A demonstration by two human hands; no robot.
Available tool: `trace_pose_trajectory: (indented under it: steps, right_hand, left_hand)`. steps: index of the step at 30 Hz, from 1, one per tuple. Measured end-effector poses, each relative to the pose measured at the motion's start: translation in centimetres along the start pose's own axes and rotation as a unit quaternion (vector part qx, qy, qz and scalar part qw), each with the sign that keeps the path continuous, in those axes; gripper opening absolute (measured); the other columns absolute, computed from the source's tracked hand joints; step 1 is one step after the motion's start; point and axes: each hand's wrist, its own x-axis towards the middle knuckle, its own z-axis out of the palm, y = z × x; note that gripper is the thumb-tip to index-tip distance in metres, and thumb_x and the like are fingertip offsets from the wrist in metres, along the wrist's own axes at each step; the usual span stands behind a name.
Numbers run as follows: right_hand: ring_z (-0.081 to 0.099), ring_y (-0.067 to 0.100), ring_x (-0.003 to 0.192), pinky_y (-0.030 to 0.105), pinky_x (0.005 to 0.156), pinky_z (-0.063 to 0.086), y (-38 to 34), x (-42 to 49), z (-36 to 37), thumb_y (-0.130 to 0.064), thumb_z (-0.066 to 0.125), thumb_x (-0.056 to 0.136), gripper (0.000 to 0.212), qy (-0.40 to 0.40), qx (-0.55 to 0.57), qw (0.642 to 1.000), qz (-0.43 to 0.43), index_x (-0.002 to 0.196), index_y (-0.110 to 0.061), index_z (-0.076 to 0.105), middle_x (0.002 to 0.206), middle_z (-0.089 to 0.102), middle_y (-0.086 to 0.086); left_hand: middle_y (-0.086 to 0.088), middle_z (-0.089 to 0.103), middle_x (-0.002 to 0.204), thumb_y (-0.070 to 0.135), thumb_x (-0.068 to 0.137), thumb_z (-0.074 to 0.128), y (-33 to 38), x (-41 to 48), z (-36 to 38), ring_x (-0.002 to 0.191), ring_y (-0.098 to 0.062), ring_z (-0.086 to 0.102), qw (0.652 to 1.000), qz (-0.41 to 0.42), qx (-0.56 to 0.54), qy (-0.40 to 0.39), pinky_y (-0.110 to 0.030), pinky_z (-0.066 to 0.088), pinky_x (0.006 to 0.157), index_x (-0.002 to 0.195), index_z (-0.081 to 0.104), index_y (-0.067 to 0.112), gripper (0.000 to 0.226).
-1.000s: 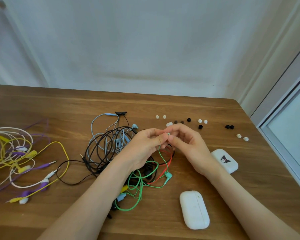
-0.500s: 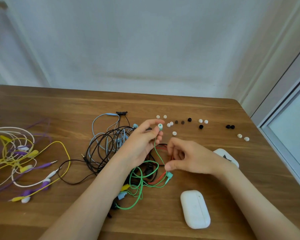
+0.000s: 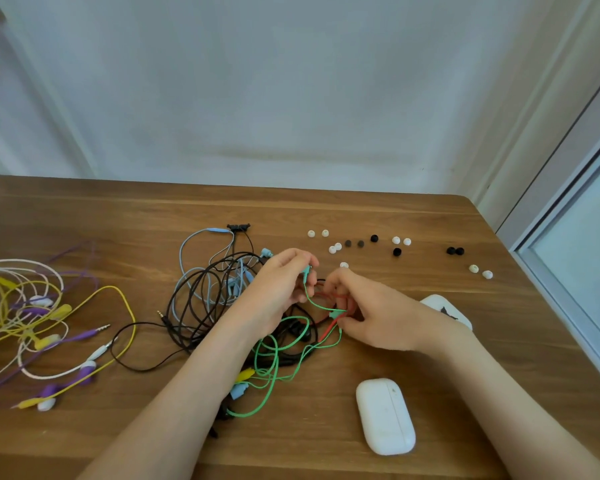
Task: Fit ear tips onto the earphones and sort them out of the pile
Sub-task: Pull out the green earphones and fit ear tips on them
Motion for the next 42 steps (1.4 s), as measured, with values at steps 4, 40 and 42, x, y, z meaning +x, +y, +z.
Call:
trace_pose_trajectory:
  steps: [4, 40, 42]
  right_hand:
    - [0.044, 0.002, 0.068, 0.018, 0.061, 0.039, 0.1, 0.4, 0.6, -0.005, 0.057, 0.084, 0.036, 0.038, 0.030, 0.999, -0.015, 0.110, -0.025, 0.042, 0.090, 0.051, -0.002]
    - [0.061, 0.011, 0.078, 0.024, 0.064, 0.051, -0.5, 1.2, 0.5, 0.002, 0.056, 0.091, 0.013, 0.252, 0.338, 0.905, -0.061, 0.092, -0.009, 0.063, 0.082, 0.066, -0.004]
    - [0.062, 0.004, 0.074, 0.018, 0.069, 0.050, -0.6, 1.1, 0.3, 0.005, 0.048, 0.094, 0.025, 0.245, 0.328, 0.910, -0.065, 0.093, -0.010, 0.068, 0.082, 0.069, -0.007]
  left_hand:
    - [-0.002, 0.060, 0.073, 0.006, 0.101, 0.036, -0.2, 0.0, 0.0, 0.055, -0.009, 0.049, 0.999, 0.037, -0.016, 0.008, -0.019, 0.040, 0.053, 0.092, 0.059, 0.010, 0.025]
    - [0.015, 0.041, 0.049, 0.040, 0.084, 0.063, -0.4, -0.8, 0.2, 0.043, -0.001, 0.034, 0.984, 0.117, 0.129, -0.042, -0.012, 0.027, 0.045, 0.080, 0.064, 0.020, 0.020]
    - [0.011, 0.044, 0.056, 0.031, 0.087, 0.064, -0.5, -0.6, 0.0, 0.045, 0.001, 0.037, 0.981, 0.125, 0.143, -0.033, -0.010, 0.029, 0.046, 0.079, 0.064, 0.019, 0.015]
